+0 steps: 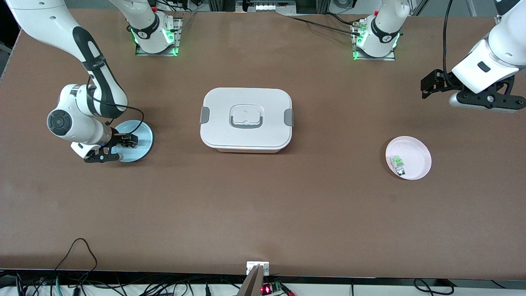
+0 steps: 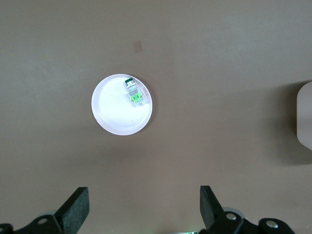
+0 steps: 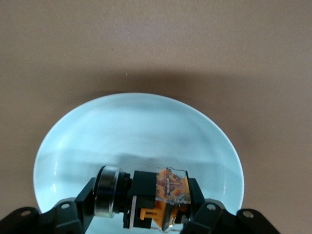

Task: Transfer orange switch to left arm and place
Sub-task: 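Lift the orange switch with the right gripper over the white box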

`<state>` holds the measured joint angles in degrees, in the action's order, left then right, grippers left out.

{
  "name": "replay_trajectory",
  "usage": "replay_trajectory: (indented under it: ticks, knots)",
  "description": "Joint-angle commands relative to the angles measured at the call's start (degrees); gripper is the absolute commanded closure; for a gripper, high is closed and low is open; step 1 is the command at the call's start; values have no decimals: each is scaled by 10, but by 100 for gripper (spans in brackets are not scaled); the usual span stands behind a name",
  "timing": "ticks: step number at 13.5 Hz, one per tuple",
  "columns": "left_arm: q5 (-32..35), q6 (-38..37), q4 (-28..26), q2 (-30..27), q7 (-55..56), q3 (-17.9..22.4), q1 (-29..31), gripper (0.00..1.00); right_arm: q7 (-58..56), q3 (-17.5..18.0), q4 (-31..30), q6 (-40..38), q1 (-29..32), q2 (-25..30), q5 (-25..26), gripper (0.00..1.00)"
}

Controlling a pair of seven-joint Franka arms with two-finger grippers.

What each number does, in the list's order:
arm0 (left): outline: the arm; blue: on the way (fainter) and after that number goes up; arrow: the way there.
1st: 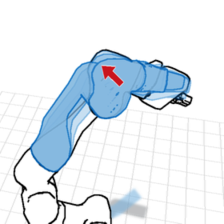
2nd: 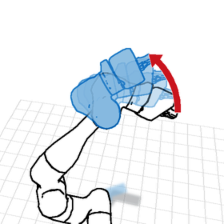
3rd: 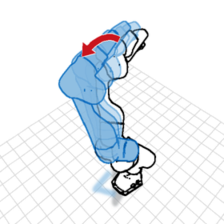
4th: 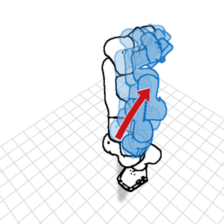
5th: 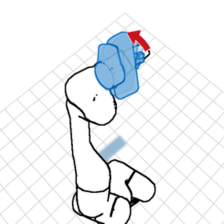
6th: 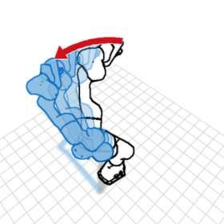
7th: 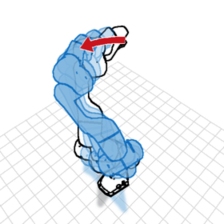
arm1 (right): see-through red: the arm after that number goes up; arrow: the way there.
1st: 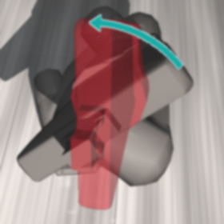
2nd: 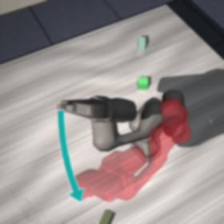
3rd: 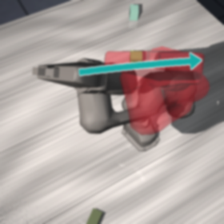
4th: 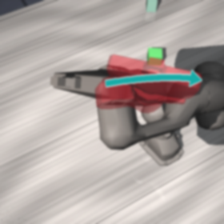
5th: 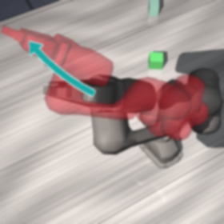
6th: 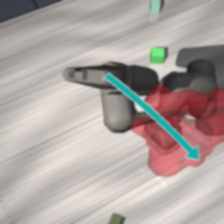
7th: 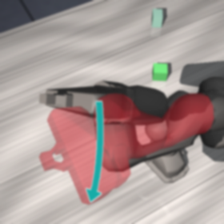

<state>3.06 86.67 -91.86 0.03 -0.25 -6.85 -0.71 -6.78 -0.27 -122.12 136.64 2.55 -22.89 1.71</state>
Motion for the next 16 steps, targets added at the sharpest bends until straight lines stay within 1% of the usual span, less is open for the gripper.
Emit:
replay_trajectory:
  ticks: [1,4,5,8,10,12,16]
  knots:
    - [-11,-11,19,9,-1,0,1,0,3,16,4,-43,0,41,8,70]
    - [-11,-11,19,9,-1,0,1,0,2,22,21,-77,0,77,6,70]
    - [-11,-11,19,9,-1,0,1,0,1,29,23,-80,0,89,6,70]
    - [-11,-11,19,9,-2,0,1,0,-3,44,63,-123,0,115,6,70]
    - [-11,-11,19,9,-2,0,1,0,-24,62,109,-175,0,127,5,70]
    - [-11,-11,19,9,-2,0,1,0,-45,84,138,-198,0,142,5,70]
    - [-12,-12,19,9,4,0,1,0,-115,127,173,-201,0,163,3,70]
